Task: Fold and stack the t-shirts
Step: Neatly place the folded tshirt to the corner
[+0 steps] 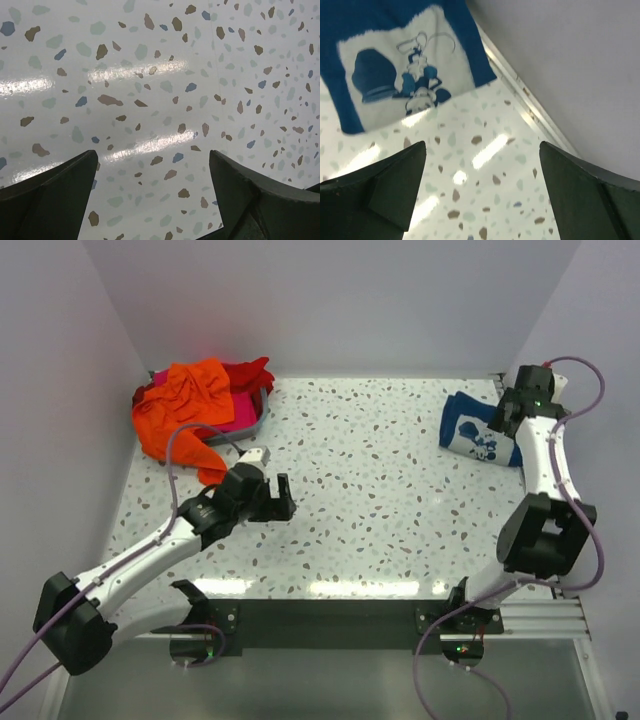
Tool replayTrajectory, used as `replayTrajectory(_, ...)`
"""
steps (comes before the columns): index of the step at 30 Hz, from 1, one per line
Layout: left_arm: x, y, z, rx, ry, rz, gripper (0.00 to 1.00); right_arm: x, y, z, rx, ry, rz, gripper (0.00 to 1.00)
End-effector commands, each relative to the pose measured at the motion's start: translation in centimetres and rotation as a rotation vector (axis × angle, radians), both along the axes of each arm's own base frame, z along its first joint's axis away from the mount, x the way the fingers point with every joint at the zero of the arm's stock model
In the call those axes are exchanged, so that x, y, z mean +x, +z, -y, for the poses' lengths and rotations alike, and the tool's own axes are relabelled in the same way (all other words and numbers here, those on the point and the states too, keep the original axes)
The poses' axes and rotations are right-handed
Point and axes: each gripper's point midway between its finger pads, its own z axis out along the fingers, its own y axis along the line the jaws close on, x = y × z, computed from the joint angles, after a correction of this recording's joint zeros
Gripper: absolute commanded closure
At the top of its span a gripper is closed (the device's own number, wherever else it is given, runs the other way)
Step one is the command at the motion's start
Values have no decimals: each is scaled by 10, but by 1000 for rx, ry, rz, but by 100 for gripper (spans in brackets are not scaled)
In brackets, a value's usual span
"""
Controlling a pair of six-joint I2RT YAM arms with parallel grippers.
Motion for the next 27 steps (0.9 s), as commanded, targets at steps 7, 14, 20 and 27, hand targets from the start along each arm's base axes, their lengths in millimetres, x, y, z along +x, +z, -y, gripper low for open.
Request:
replayTrajectory(7,-17,30,-30,53,16,59,0,-72,-14,-178,212,347,53,1)
replayTrajectory(14,-26,35,-48,83,43,79,0,-130,-34,-287,378,603,69,1)
replayTrajectory(20,-26,49,-50,58,53,131,0,-177,-55,-314,427,708,6,1)
replayTrajectory(27,-25,62,-46,37,12,179,0,-199,-50,-302,451,729,57,1)
